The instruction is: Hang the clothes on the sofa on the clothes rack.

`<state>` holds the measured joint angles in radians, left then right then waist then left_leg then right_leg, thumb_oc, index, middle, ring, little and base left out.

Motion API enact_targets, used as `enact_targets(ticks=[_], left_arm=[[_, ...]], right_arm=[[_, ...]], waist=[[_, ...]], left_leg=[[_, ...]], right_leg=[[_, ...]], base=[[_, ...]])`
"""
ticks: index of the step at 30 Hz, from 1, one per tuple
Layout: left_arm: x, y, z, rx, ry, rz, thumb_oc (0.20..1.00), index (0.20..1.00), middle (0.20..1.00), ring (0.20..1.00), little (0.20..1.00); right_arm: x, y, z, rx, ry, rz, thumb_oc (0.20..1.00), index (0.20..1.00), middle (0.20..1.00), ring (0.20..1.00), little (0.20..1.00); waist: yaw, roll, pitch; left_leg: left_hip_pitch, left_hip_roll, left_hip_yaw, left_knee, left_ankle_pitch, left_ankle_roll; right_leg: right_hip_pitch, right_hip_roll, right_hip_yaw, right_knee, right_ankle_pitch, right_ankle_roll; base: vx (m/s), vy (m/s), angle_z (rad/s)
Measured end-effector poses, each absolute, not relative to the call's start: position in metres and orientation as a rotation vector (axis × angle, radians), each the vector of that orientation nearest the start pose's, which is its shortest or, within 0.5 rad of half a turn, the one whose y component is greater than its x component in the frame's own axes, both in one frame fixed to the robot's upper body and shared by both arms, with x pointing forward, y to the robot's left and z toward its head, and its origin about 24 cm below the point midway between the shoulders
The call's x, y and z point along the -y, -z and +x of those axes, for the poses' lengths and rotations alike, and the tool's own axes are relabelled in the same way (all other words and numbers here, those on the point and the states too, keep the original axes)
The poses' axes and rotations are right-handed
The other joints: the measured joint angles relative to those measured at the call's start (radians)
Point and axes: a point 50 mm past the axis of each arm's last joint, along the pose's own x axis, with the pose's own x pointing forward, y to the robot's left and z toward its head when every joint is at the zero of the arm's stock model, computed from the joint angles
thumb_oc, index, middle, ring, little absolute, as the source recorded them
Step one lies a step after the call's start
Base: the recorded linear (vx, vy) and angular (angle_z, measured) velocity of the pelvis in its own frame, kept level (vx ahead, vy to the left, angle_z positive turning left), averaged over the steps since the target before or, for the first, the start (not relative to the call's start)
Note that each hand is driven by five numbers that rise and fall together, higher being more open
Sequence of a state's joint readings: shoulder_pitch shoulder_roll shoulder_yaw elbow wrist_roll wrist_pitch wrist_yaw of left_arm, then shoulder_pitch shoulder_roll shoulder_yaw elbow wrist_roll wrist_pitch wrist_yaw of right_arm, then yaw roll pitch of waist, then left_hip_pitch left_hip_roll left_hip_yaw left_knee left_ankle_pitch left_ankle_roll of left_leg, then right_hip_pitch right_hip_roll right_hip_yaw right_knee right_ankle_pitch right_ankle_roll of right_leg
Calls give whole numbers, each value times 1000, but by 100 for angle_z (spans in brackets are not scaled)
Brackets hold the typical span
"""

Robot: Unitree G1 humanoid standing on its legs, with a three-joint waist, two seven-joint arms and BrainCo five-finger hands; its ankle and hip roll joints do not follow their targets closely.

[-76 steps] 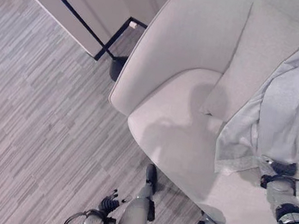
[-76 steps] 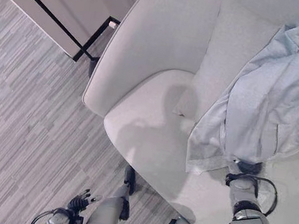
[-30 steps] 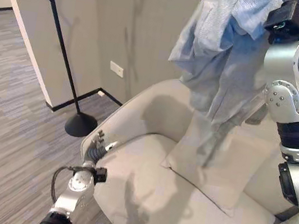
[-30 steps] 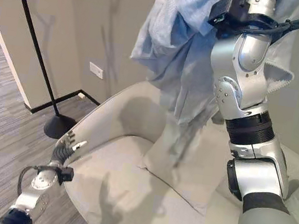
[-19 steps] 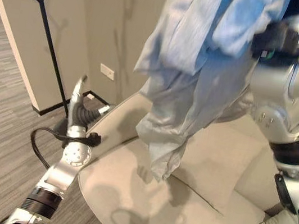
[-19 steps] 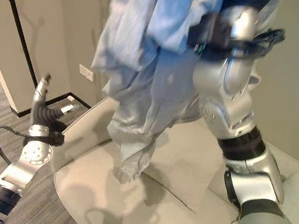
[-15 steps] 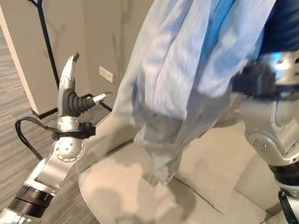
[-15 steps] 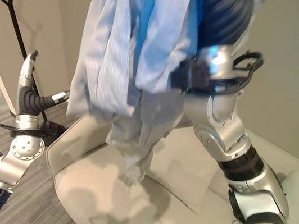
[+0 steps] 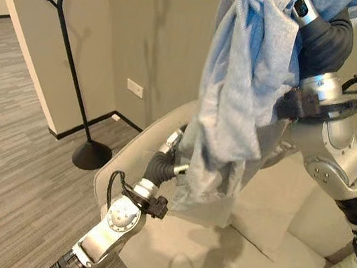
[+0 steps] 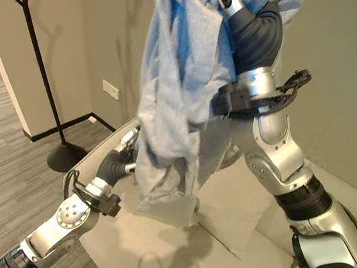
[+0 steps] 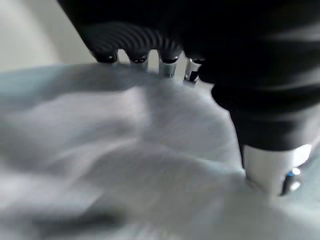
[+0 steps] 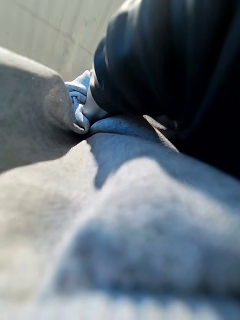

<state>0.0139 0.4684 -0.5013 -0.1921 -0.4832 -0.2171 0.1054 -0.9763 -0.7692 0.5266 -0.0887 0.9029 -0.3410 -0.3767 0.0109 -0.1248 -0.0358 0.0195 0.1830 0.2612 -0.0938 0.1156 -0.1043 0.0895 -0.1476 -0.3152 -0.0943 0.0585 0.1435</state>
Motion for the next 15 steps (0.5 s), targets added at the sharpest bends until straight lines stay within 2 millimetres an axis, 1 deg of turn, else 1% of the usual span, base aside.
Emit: enact_targets(ticks=[1,2,5,6,7,8,11,14,15], left_arm=[[-119,-64,220,95,416,-147,1000,1000,1000,1000,1000],[-119,-50,214,3,451,-180,1000,1000,1000,1000,1000],[-116,-39,211,-66,490,-180,1000,1000,1000,1000,1000],[-112,-33,211,-97,544,-155,1000,1000,1000,1000,1000],[-109,-33,211,-108,594,-135,1000,1000,1000,1000,1000],[-110,-34,211,-108,620,-113,1000,1000,1000,1000,1000],[-116,-27,212,-134,619,-69,1000,1000,1000,1000,1000],[-121,-15,216,-161,588,17,1000,1000,1000,1000,1000],[-119,-14,219,-153,587,56,1000,1000,1000,1000,1000]], right_arm=[[122,-326,302,871,-361,205,200,200,200,200,200],[122,-335,310,884,-313,274,200,200,200,200,200],[120,-340,311,896,-301,317,200,200,200,200,200],[116,-341,309,900,-315,332,200,200,200,200,200],[115,-342,308,903,-319,336,200,200,200,200,200],[116,-347,312,909,-302,331,200,200,200,200,200],[121,-363,320,918,-264,352,200,200,200,200,200],[116,-369,314,936,-301,402,200,200,200,200,200],[115,-370,312,939,-316,415,200,200,200,200,200]], waist=[[-1,2,3],[-2,3,10],[12,-3,26],[12,-5,28],[11,-7,32],[11,-7,43],[9,-6,52],[2,-11,53],[-1,-14,54]], left_leg=[[1,-1,1,0,-1,1],[1,-3,0,1,-2,2],[1,-5,-1,6,-2,2],[1,-7,-2,6,-1,1],[4,-10,-2,6,-1,0],[8,-11,0,6,-1,0],[13,-11,3,6,-2,0],[15,-11,6,6,-1,-1],[15,-12,6,6,-1,-1]], right_leg=[[0,-2,1,0,0,1],[0,-4,1,0,-1,3],[2,-4,0,0,1,1],[3,-6,-1,0,1,1],[6,-5,-1,0,1,1],[9,-6,0,0,1,2],[11,-8,3,0,1,3],[12,-11,4,0,0,3],[11,-11,4,0,0,3]], base=[[-5,40,1],[0,0,0],[-2,33,2],[4,42,1],[14,63,0],[14,57,-3],[9,23,-2],[0,0,0],[0,0,0]])
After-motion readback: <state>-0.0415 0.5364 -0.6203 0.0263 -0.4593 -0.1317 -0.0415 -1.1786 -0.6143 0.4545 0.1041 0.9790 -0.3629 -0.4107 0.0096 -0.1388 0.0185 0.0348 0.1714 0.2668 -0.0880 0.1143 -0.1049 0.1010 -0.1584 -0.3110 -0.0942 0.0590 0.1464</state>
